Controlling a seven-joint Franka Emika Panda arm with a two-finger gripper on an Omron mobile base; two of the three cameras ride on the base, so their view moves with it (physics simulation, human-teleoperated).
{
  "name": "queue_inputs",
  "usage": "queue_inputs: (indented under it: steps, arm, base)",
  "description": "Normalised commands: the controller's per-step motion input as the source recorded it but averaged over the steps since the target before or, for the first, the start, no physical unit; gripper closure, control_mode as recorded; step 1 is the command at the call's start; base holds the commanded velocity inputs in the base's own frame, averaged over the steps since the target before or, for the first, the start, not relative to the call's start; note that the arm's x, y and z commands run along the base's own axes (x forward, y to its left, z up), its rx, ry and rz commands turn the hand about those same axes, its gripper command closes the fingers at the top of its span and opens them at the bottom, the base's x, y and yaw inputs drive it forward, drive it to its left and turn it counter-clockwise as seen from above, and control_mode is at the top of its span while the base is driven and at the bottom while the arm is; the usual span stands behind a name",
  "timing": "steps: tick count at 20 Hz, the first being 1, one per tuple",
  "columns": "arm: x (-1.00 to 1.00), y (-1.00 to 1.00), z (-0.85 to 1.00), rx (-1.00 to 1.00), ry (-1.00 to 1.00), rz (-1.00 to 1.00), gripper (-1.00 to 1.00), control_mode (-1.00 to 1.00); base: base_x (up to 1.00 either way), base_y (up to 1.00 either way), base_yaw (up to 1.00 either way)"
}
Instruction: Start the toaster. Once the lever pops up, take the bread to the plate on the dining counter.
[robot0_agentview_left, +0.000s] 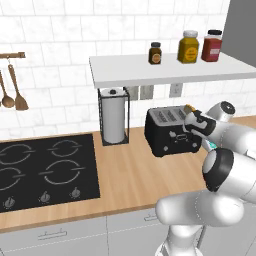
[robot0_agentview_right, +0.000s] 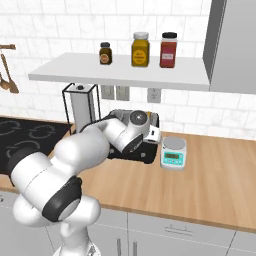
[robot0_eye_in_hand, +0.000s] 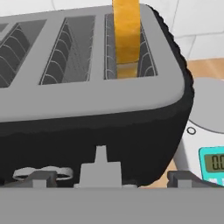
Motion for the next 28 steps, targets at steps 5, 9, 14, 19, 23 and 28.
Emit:
queue_inputs:
  steps: [5, 9, 14, 19, 23, 28]
  arm:
    - [0.00, 0.00, -0.12, 0.00, 0.00, 0.00, -1.00, -1.00]
    - [0.03, 0.00, -0.01, 0.00, 0.00, 0.00, 1.00, -1.00]
    - [0.00, 0.00, 0.00, 0.00, 0.00, 0.00, 1.00, -1.00]
    - [-0.02, 0.00, -0.17, 0.00, 0.00, 0.00, 1.00, -1.00]
    - [-0.06, -0.01, -0.40, 0.00, 0.00, 0.00, 1.00, -1.00]
    - [-0.03, -0.02, -0.45, 0.00, 0.00, 0.00, 1.00, -1.00]
  base:
    - [0.00, 0.00, 0.00]
    - [0.00, 0.00, 0.00]
    - [0.00, 0.00, 0.00]
    - [0.00, 0.00, 0.00]
    - [0.00, 0.00, 0.00]
    - [0.00, 0.00, 0.00]
